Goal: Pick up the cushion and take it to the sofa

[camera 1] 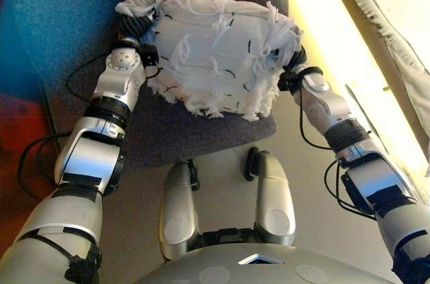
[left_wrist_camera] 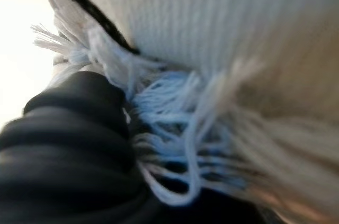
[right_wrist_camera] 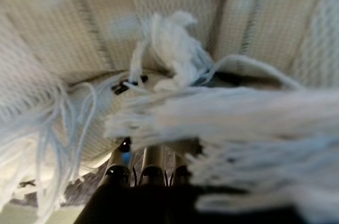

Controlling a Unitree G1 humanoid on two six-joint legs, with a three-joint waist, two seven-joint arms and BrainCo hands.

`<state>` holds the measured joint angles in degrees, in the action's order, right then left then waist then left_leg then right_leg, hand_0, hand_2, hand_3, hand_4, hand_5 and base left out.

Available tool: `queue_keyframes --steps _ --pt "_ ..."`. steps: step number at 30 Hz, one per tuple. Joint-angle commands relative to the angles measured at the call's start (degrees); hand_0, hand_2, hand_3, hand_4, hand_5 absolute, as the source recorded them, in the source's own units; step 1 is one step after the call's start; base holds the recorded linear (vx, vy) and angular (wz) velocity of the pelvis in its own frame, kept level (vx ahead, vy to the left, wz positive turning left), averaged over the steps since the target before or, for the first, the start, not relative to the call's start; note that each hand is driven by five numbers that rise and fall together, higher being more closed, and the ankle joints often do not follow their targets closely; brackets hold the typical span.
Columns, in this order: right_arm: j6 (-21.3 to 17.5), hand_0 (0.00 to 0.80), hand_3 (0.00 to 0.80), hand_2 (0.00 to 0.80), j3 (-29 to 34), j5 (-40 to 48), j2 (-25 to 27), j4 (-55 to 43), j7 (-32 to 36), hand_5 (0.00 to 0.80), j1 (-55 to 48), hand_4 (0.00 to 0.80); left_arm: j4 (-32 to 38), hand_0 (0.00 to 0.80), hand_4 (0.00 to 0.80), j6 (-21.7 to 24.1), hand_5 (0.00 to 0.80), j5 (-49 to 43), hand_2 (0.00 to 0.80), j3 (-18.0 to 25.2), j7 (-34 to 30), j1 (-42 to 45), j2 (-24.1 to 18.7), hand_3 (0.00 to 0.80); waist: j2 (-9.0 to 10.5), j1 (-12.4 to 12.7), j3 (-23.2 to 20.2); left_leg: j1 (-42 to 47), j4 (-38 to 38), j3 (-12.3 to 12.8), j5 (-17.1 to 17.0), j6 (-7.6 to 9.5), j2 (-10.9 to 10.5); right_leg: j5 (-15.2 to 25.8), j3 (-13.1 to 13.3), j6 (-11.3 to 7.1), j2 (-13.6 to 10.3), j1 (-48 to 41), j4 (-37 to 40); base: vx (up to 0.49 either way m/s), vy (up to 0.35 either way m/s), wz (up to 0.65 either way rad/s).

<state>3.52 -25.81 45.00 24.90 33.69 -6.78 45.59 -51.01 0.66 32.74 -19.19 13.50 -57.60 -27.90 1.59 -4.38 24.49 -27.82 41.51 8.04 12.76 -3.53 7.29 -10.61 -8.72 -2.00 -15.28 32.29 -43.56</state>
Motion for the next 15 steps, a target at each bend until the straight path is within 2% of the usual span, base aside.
queue_keyframes --steps 1,7,15 --pt "0.48 0.800 0.800 0.800 -5.74 -1.81 -7.55 -6.57 4.00 0.800 6.61 0.800 2.20 0.800 0.800 7.09 0.800 2.09 0.800 -3.01 1.16 -12.13 3.89 0.800 -0.80 0.19 -0.35 1.62 0.25 0.03 4.57 -3.28 2.60 0.72 4.78 -6.76 -3.94 -5.89 6.12 0.042 -0.020 -0.04" --pt "2.16 0.800 0.800 0.800 -8.94 -2.82 -9.78 -9.84 5.14 0.800 6.02 0.800 3.89 0.800 0.800 13.05 0.800 2.21 0.800 -3.42 2.37 -14.12 5.05 0.800 -0.59 -0.50 -0.25 1.53 -0.34 0.54 4.12 -3.73 3.04 0.73 5.20 -6.92 -3.80 -5.09 6.19 0.046 -0.012 -0.06" --pt "0.11 0.800 0.800 0.800 -9.28 -1.53 -10.04 -13.18 2.57 0.800 5.78 0.800 10.66 0.800 0.800 16.81 0.800 3.74 0.800 -4.13 1.62 -13.95 3.74 0.800 -1.25 -0.20 -0.45 2.25 -2.06 1.34 3.33 -3.68 2.62 1.02 4.91 -6.91 -4.04 -5.67 7.27 0.044 0.022 -0.06"
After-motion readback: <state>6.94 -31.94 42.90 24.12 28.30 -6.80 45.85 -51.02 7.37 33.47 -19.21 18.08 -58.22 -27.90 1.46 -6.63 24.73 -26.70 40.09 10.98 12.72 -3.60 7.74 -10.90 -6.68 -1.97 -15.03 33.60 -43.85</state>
